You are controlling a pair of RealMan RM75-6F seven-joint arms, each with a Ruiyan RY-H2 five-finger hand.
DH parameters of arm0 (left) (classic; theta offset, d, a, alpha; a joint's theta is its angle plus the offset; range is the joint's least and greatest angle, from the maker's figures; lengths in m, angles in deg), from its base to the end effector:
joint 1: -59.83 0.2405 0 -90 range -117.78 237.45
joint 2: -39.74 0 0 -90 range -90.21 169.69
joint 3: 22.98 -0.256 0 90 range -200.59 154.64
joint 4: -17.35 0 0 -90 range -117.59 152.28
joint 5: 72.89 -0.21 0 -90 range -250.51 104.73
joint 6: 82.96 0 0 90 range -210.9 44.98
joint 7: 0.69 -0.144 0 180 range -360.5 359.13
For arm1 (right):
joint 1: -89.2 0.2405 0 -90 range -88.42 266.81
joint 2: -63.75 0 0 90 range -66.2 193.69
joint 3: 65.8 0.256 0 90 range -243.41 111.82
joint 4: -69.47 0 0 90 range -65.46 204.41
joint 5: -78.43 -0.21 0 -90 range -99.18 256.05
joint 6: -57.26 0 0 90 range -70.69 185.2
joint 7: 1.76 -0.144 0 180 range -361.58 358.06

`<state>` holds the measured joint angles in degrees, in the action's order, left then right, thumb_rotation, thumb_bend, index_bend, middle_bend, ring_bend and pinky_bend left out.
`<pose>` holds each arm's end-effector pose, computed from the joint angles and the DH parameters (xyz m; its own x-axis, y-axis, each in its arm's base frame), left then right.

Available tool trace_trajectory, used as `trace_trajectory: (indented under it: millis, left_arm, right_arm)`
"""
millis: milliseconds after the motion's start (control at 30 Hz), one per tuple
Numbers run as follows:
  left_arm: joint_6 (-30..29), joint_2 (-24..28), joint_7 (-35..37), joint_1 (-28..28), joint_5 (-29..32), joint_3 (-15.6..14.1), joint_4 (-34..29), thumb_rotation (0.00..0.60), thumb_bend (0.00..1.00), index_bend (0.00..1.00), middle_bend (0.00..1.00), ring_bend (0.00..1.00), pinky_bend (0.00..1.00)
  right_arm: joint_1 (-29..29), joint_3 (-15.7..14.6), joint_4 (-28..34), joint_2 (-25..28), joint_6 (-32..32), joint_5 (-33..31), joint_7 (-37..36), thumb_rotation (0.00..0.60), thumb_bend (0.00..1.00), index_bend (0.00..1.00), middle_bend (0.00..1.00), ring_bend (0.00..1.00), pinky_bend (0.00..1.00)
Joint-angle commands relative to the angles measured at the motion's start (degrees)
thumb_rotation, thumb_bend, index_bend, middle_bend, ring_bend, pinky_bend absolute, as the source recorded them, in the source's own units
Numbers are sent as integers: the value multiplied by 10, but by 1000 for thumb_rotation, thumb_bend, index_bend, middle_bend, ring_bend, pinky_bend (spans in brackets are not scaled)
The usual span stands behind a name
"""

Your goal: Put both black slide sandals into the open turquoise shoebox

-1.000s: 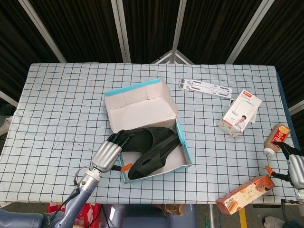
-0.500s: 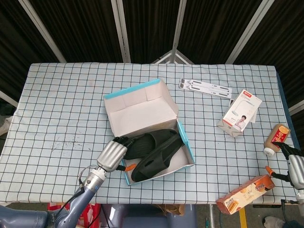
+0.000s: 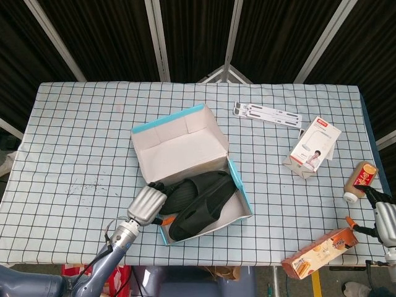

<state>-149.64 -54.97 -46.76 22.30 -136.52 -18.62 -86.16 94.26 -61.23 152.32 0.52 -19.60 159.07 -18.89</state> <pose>-0.0964 0.2492 -0.0427 0.5429 0.2234 0.8095 0.7810 -0.4887 -0.3889 -0.3623 -0.1896 0.1776 0.2603 -0.0664 0.9632 -0.9558 0.1235 0.2668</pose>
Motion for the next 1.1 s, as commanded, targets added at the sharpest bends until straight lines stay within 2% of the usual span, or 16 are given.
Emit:
trace_trajectory:
  millis: [33,233,500,567,700,800,867,967,1100]
  left_arm:
    - [-12,6,-7,-1,-7,4,-15,391,312,149,408,252,319]
    - [-37,37,6,3,-57,9,-59,380,312,98,282,148,242]
    - [-58,99,23,18,-104,0,-130,351,312,48,171,62,157]
    - [-73,134,18,34,-123,-20,-161,378,312,19,125,29,127]
    - [-115,206,-40,76,-161,-74,-198,549,312,0,93,18,119]
    - [-174,233,-61,122,-222,-112,-173,600,313,0,88,18,119]
    - [-211,236,-36,152,-250,-125,-139,600,314,0,93,18,119]
    - [-265,233,48,195,-263,-125,-70,600,314,7,105,18,117]
    - [-311,221,169,236,-242,-109,23,600,314,26,121,18,112]
  right_arm:
    - [0,0,0,0,0,0,0,600,233,236,250,260,213]
    - [1,0,-1,-1,0,1,0,600,234,237,250,260,213]
    - [0,1,-1,-1,0,-2,1,600,233,237,250,260,213]
    - [-1,1,-1,0,-2,-1,-2,600,233,237,250,260,213]
    - [-3,2,-2,0,-9,1,-4,600,233,237,251,261,213]
    - [-4,2,-1,-1,-14,5,-1,600,233,237,250,260,213]
    - [-5,1,1,-1,-18,9,3,600,233,237,250,260,213]
    - [-5,-1,8,0,-24,16,13,600,233,237,250,260,213]
    - [-5,-4,14,0,-34,29,25,600,234,237,250,260,213]
